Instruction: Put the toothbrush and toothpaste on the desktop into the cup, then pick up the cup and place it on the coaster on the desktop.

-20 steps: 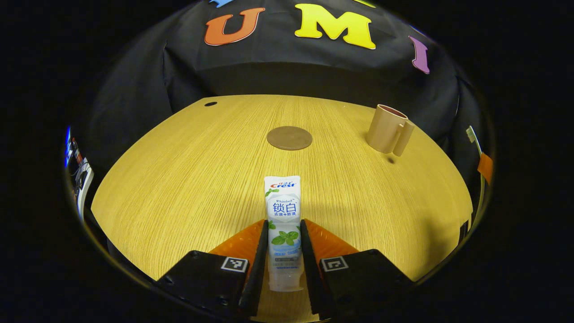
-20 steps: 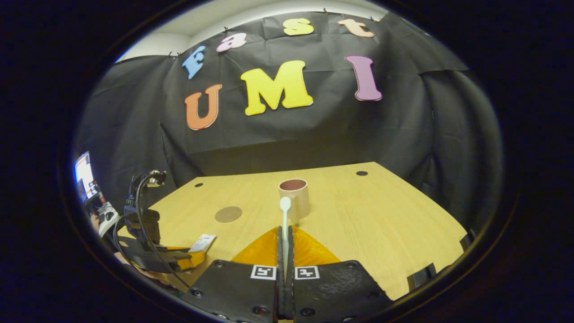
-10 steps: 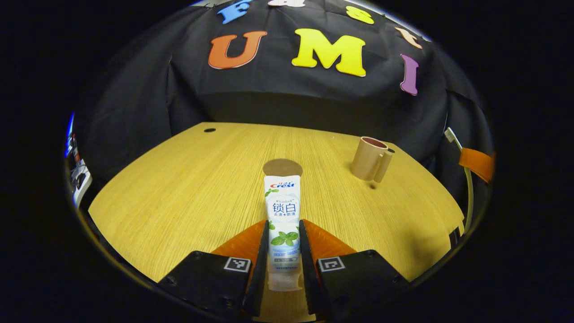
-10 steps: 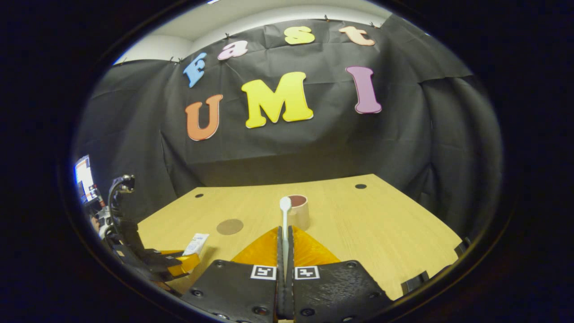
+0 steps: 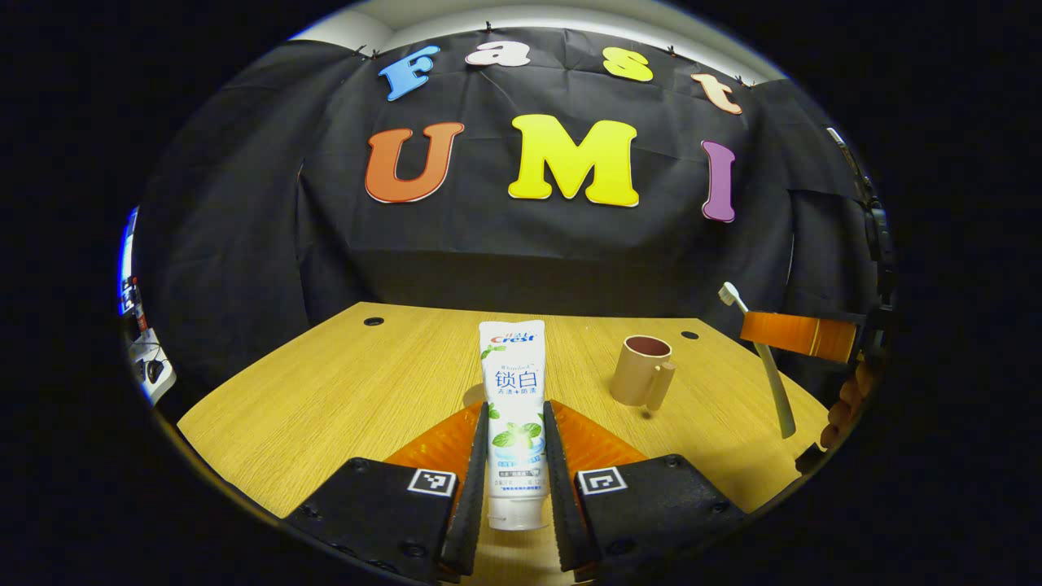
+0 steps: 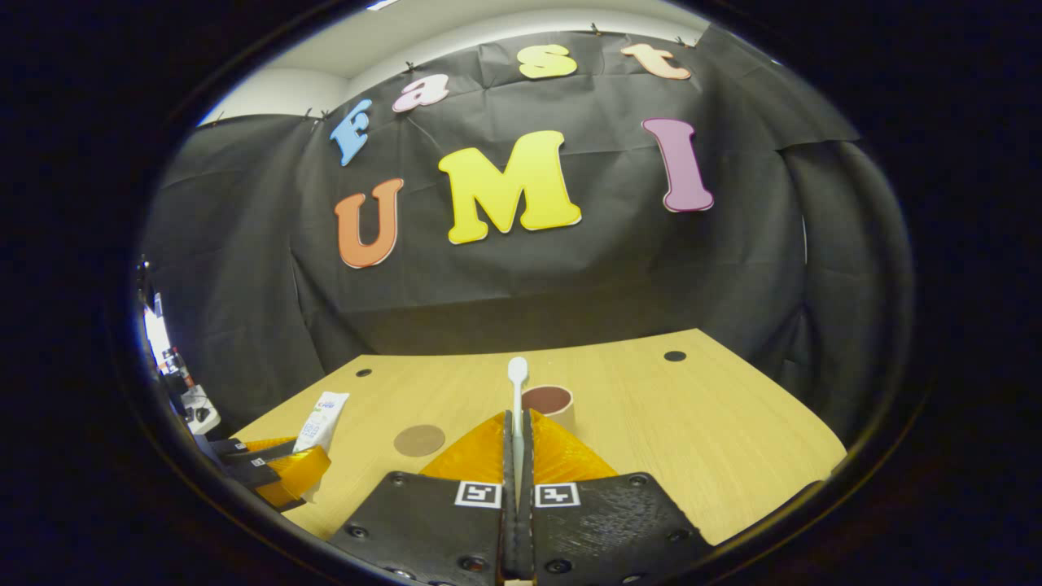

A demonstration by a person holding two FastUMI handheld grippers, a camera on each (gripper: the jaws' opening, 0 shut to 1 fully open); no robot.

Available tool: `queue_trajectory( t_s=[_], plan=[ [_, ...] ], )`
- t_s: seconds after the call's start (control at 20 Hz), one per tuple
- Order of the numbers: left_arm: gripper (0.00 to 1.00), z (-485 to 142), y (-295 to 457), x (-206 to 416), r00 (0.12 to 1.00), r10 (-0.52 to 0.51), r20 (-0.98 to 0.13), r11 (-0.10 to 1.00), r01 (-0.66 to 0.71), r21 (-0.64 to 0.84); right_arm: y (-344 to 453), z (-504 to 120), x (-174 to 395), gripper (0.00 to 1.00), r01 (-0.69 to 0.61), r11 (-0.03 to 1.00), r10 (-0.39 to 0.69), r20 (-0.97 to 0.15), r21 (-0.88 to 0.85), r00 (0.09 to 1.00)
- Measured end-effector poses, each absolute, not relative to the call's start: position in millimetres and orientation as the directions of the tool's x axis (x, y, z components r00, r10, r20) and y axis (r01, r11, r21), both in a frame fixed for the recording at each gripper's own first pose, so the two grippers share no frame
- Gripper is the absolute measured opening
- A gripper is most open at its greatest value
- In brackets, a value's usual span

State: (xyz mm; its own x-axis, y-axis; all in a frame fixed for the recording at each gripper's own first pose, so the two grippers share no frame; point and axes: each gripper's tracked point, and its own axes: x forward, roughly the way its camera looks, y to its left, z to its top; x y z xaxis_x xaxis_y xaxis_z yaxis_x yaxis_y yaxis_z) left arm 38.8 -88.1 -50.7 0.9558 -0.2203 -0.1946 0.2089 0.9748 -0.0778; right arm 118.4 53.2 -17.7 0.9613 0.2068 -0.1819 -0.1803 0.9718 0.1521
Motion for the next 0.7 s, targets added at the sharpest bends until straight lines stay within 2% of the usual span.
queue_trajectory(
  t_s=[0.2, 0.45, 0.7],
  plan=[
    [0.4, -43, -89, 51, 0.96, -0.216, -0.181, 0.975, 0.204, -0.084, 56, 0, 172, 0.0, -0.186, 0.972, 0.209, -0.167, 0.144, 0.963],
    [0.4, -36, -85, 57, 0.971, -0.193, -0.142, 0.98, 0.182, -0.081, 70, 30, 247, 0.0, -0.226, 0.963, 0.239, -0.082, 0.145, 0.968],
    [0.4, -36, -87, 61, 0.968, -0.205, -0.144, 0.978, 0.196, -0.076, 76, 19, 303, 0.0, -0.204, 0.976, 0.209, -0.054, 0.076, 0.977]
  ],
)
